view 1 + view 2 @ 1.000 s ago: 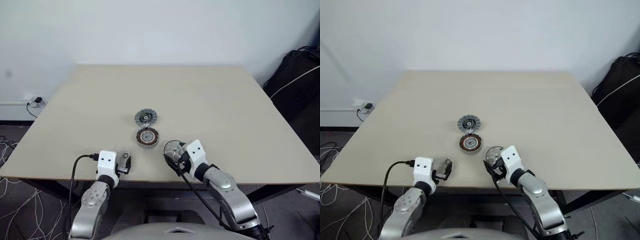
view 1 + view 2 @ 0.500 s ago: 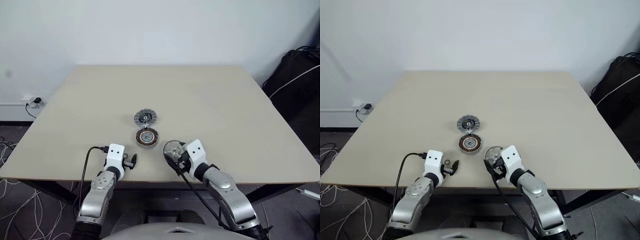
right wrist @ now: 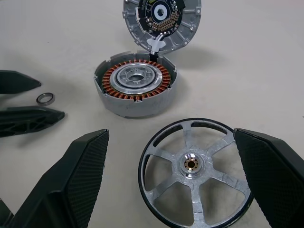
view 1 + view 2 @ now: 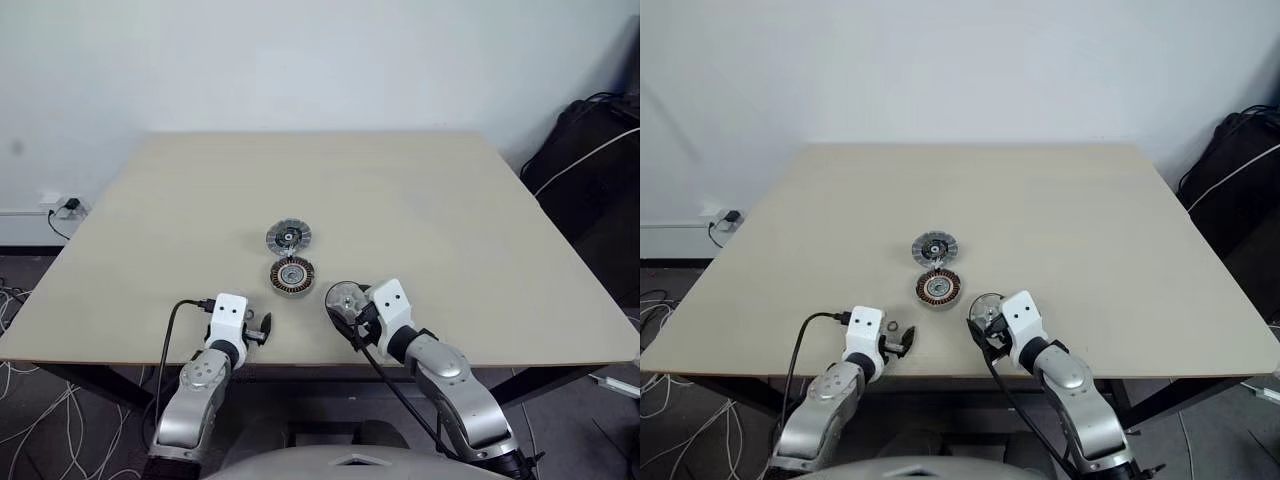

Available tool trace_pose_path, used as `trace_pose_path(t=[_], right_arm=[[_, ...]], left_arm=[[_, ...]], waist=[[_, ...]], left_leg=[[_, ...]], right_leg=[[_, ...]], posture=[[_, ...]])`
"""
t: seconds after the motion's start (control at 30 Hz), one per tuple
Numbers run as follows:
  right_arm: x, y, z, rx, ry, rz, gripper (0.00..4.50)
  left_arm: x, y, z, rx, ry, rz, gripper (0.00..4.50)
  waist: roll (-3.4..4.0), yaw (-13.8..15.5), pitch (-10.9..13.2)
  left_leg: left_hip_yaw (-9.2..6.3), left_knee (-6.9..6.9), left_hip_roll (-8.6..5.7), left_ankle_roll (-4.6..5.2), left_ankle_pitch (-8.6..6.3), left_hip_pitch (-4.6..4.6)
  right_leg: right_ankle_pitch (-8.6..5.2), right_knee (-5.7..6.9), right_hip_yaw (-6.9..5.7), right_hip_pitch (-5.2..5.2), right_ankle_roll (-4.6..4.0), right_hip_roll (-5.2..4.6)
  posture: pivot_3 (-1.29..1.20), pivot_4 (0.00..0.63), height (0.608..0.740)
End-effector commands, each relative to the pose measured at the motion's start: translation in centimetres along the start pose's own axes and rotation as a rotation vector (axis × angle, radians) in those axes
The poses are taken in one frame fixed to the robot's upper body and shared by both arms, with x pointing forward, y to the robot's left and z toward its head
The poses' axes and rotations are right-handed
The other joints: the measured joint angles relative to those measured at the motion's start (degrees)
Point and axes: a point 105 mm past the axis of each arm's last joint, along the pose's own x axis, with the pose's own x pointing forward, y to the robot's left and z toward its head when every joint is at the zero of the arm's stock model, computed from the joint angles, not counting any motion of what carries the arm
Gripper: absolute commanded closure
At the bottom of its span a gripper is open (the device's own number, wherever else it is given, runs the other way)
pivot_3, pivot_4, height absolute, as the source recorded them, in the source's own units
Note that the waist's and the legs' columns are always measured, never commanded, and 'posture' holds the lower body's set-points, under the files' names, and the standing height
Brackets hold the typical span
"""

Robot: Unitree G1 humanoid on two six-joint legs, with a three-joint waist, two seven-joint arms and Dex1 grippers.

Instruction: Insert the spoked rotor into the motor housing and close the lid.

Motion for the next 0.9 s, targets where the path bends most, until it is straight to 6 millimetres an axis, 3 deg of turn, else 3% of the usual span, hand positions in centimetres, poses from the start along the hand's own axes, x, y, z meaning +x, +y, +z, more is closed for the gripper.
trace_pose_path(t=[0.03, 0.17, 0.37, 0.47, 0.73, 0.83, 0.9], right_arm=[[0.2, 0.0, 1.4, -0.017, -0.053, 0.006, 0.0], [0.3, 0.0, 1.5, -0.016, -0.054, 0.006, 0.0], [0.3, -0.2, 1.5, -0.016, -0.057, -0.004, 0.0], [0.3, -0.2, 1.5, -0.015, -0.058, -0.009, 0.0], [0.3, -0.2, 1.5, -0.012, -0.059, -0.012, 0.0], [0.3, -0.2, 1.5, -0.013, -0.059, -0.012, 0.0], [0.3, -0.3, 1.5, -0.014, -0.059, -0.012, 0.0]], left_arm=[[-0.3, 0.0, -1.1, 0.029, 0.045, 0.01, 0.57], [0.1, 0.1, 0.1, 0.014, -0.006, 0.009, 0.57], [0.5, 0.0, 0.1, 0.016, 0.005, -0.001, 0.57], [0.6, 0.0, 0.0, 0.015, 0.016, -0.001, 1.13], [0.6, 0.1, -0.1, 0.009, 0.022, -0.001, 3.74], [0.4, 0.2, 0.5, 0.01, -0.005, 0.002, 3.83], [0.3, 0.0, 2.0, -0.008, -0.069, -0.01, 3.83]], waist=[[0.0, 0.0, 0.0], [-0.01, 0.01, 0.01], [-0.01, 0.19, 0.01], [-0.01, 0.18, 0.01], [-0.01, 0.14, 0.01], [-0.01, 0.15, 0.01], [-0.03, 0.13, 0.03]], left_leg=[[0.0, 0.0, 0.0, 0.0, 0.0, 0.0], [0.0, 0.01, 0.01, 0.0, 0.0, 0.0], [0.0, 0.02, 0.01, -0.01, 0.01, 0.0], [-0.01, 0.03, 0.01, -0.03, 0.03, 0.0], [-0.01, 0.02, 0.02, -0.04, 0.04, 0.02], [-0.01, 0.02, 0.01, -0.04, 0.03, 0.02], [-0.01, 0.02, 0.01, -0.04, 0.03, 0.02]], right_leg=[[0.0, 0.0, 0.0, 0.0, 0.0, 0.0], [0.0, 0.01, -0.01, 0.0, 0.0, 0.01], [0.0, 0.01, -0.02, 0.01, 0.01, 0.01], [0.01, 0.03, -0.03, 0.01, 0.02, 0.01], [0.01, 0.03, -0.02, 0.01, 0.02, 0.02], [0.01, 0.02, -0.02, 0.01, 0.02, 0.02], [0.01, 0.02, -0.01, 0.01, 0.02, 0.02]], posture=[[0.0, 0.0, 0.74], [0.0, 0.0, 0.74], [0.0, 0.0, 0.74], [0.0, 0.0, 0.74], [0.0, 0.0, 0.74], [0.0, 0.0, 0.74], [0.0, 0.0, 0.74]])
